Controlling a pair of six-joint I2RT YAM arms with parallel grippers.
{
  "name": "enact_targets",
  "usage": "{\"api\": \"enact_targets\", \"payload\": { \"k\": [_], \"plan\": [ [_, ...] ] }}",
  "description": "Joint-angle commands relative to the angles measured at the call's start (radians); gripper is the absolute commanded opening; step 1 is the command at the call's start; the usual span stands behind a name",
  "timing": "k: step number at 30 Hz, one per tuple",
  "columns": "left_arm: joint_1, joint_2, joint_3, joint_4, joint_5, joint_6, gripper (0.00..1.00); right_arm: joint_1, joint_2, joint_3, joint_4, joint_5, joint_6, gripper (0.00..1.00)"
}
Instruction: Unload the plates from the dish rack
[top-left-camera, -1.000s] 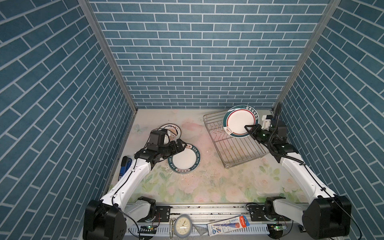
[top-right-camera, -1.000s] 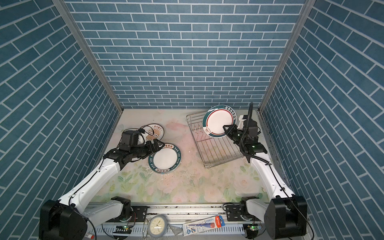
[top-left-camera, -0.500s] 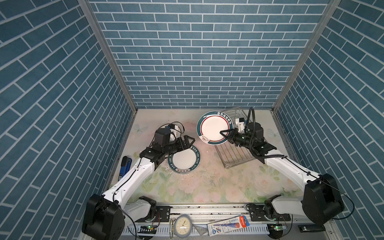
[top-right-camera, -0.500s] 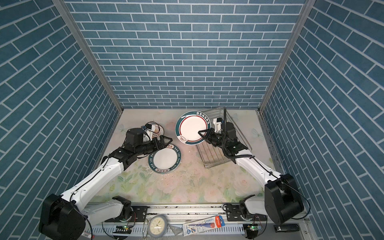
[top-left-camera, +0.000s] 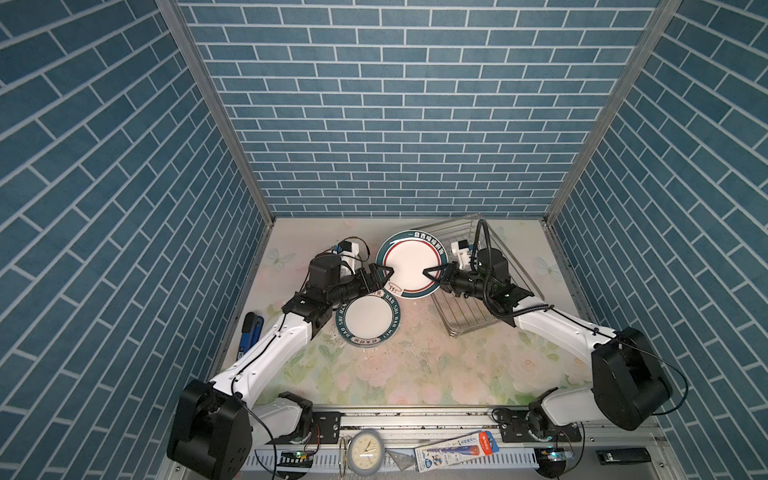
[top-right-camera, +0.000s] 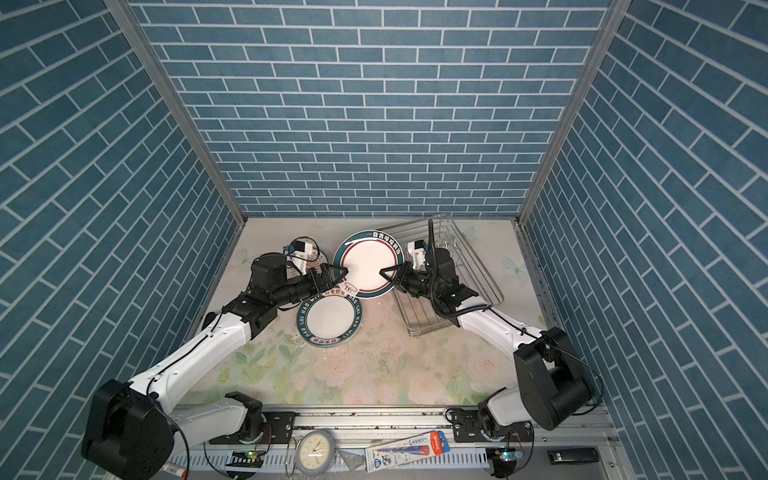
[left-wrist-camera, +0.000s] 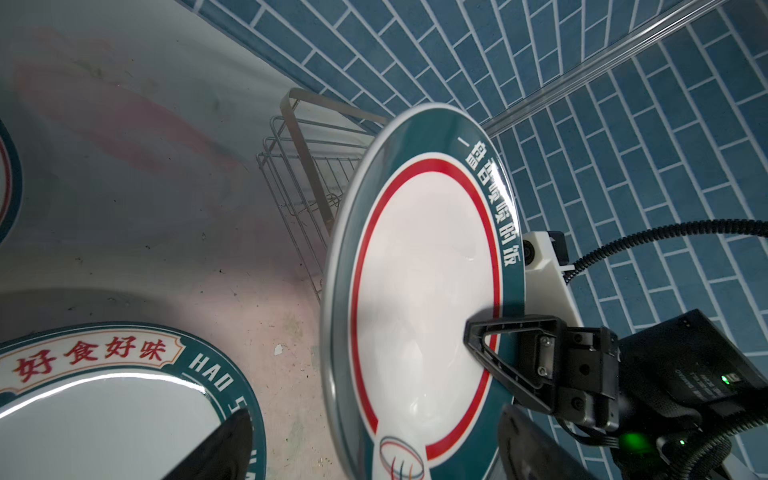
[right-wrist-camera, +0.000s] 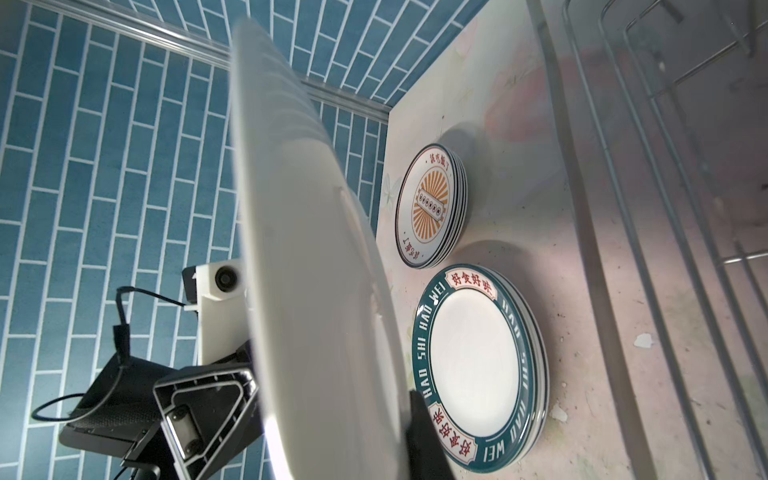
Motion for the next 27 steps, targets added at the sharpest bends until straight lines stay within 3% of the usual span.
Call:
{"api": "enact_targets", "payload": {
  "k": [1, 10, 15, 18, 19, 22, 24, 26, 27],
  "plan": [
    [-0.004, 0.025, -0.007, 0.067, 0.038, -0.013, 0.78, 0.020, 0.005, 0.013, 0.116, -0.031, 0.034, 0.00],
    [-0.005, 0.019, -0.016, 0.053, 0.051, -0.004, 0.34, 0.041, 0.037, 0.031, 0.120, -0.022, 0.032, 0.00],
    [-0.004, -0.006, -0.018, 0.023, 0.045, 0.002, 0.29, 0.044, 0.068, 0.053, 0.121, -0.035, 0.027, 0.00],
    [-0.004, -0.014, -0.005, -0.031, 0.028, 0.017, 0.04, 0.045, 0.084, 0.066, 0.122, -0.038, 0.023, 0.00],
    [-0.004, -0.015, 0.001, -0.054, 0.022, 0.018, 0.00, 0.046, 0.088, 0.070, 0.121, -0.037, 0.021, 0.04],
    [-0.004, -0.020, 0.003, -0.070, 0.027, 0.022, 0.00, 0.047, 0.097, 0.078, 0.112, -0.032, 0.009, 0.11],
    [-0.003, -0.028, 0.003, -0.088, 0.019, 0.023, 0.00, 0.048, 0.102, 0.088, 0.100, -0.032, -0.002, 0.25],
    [-0.001, -0.038, 0.018, -0.148, -0.007, 0.032, 0.00, 0.047, 0.101, 0.106, 0.044, -0.017, -0.041, 0.45],
    [-0.002, -0.046, 0.023, -0.171, -0.015, 0.035, 0.00, 0.049, 0.096, 0.119, 0.002, -0.004, -0.071, 0.48]
  ]
}}
